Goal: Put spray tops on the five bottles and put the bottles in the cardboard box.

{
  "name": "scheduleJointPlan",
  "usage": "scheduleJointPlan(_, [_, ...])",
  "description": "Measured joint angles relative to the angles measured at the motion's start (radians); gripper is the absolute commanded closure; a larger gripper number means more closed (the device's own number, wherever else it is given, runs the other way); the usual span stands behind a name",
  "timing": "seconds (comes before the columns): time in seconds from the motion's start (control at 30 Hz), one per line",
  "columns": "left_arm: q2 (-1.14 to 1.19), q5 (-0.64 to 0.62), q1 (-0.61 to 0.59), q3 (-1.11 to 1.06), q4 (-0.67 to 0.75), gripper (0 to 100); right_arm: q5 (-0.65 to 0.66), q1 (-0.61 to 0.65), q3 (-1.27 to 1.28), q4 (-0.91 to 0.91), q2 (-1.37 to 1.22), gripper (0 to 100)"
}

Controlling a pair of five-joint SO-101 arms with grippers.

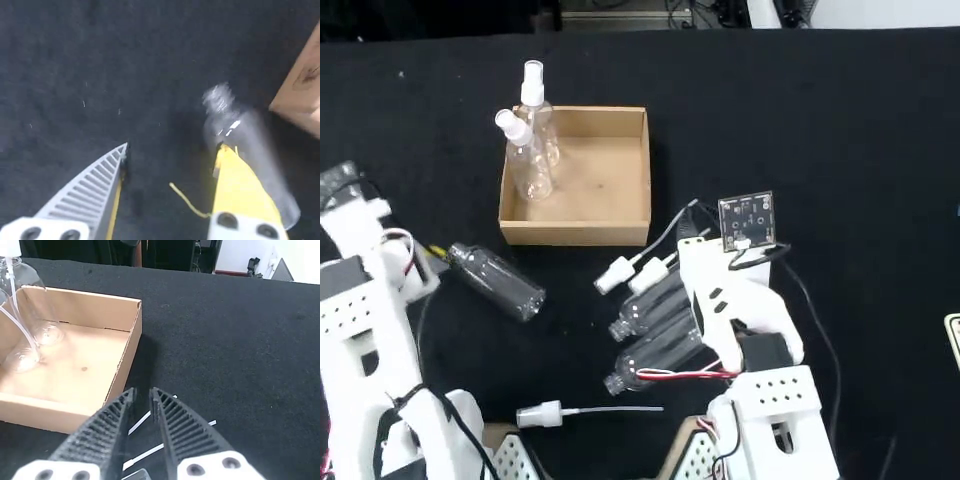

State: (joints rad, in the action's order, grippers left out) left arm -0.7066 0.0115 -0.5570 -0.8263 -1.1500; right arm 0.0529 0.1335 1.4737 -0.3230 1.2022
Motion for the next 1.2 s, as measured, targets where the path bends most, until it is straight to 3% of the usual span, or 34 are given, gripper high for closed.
scheduleJointPlan(0.23, [0.000,-0.282,0.204,0.011,-0.031,68,0.000,0.000,0.000,0.000,0.000,96.6])
scheduleJointPlan(0.37, [0.000,-0.425,0.325,-0.075,0.038,68,0.000,0.000,0.000,0.000,0.000,96.6])
scheduleJointPlan(0.67, [-0.002,-0.448,0.353,-0.299,0.288,68,0.000,0.000,0.000,0.000,0.000,96.6])
scheduleJointPlan(0.77, [-0.014,-0.450,0.353,-0.324,0.301,69,0.000,0.000,0.000,0.000,0.000,96.6])
scheduleJointPlan(0.93, [-0.017,-0.344,0.282,-0.325,0.305,69,0.000,0.000,0.000,0.000,0.000,96.6])
scheduleJointPlan(1.2, [-0.002,0.011,-0.063,-0.339,0.295,69,0.000,0.000,0.000,0.000,0.000,96.6])
